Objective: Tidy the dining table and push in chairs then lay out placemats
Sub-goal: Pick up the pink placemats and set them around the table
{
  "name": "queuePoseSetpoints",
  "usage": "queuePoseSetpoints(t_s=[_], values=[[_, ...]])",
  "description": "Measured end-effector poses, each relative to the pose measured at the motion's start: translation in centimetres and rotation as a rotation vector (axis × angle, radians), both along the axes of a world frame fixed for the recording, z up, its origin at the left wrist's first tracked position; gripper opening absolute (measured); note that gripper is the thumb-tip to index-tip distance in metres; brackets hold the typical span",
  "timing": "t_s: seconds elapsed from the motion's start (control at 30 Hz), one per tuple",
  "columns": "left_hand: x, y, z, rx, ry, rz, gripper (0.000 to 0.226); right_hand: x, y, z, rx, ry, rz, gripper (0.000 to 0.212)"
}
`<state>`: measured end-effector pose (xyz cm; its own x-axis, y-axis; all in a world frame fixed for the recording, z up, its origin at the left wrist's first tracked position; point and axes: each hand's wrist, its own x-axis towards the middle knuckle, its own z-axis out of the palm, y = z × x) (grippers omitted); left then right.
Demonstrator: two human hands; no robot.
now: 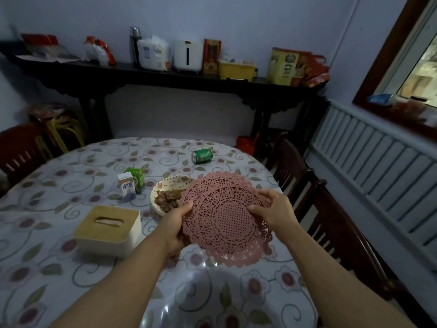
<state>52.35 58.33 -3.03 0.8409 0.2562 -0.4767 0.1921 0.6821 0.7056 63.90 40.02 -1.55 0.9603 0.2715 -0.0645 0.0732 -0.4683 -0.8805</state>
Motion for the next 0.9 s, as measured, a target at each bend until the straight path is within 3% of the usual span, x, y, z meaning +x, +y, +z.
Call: queuePoseSetpoints(t_s=[0.2, 0.5, 0.7, 0.9], values=[[4.4, 0.5, -1.0, 0.274, 0.089, 0.026, 0.017, 3.7, 0.5, -1.0, -0.203, -0.183, -0.013, 0.022], [17.0, 2.3, -5.9, 0.469, 0.273, 0.154, 0.048, 15.8, 1.4, -6.0, -0.395, -0.207, -0.016, 0.014], [25.8, 4.9, -10.9, 0.441, 0.355, 0.267, 0.049, 27.2, 0.5, -10.2, -0.212, 0.122, -0.041, 0.009], [32.3, 6.5, -13.7, 0.622, 0.463, 0.424, 0.048, 37.7, 3.7, -14.3, 0.116, 0.307, -0.242, 0.031]])
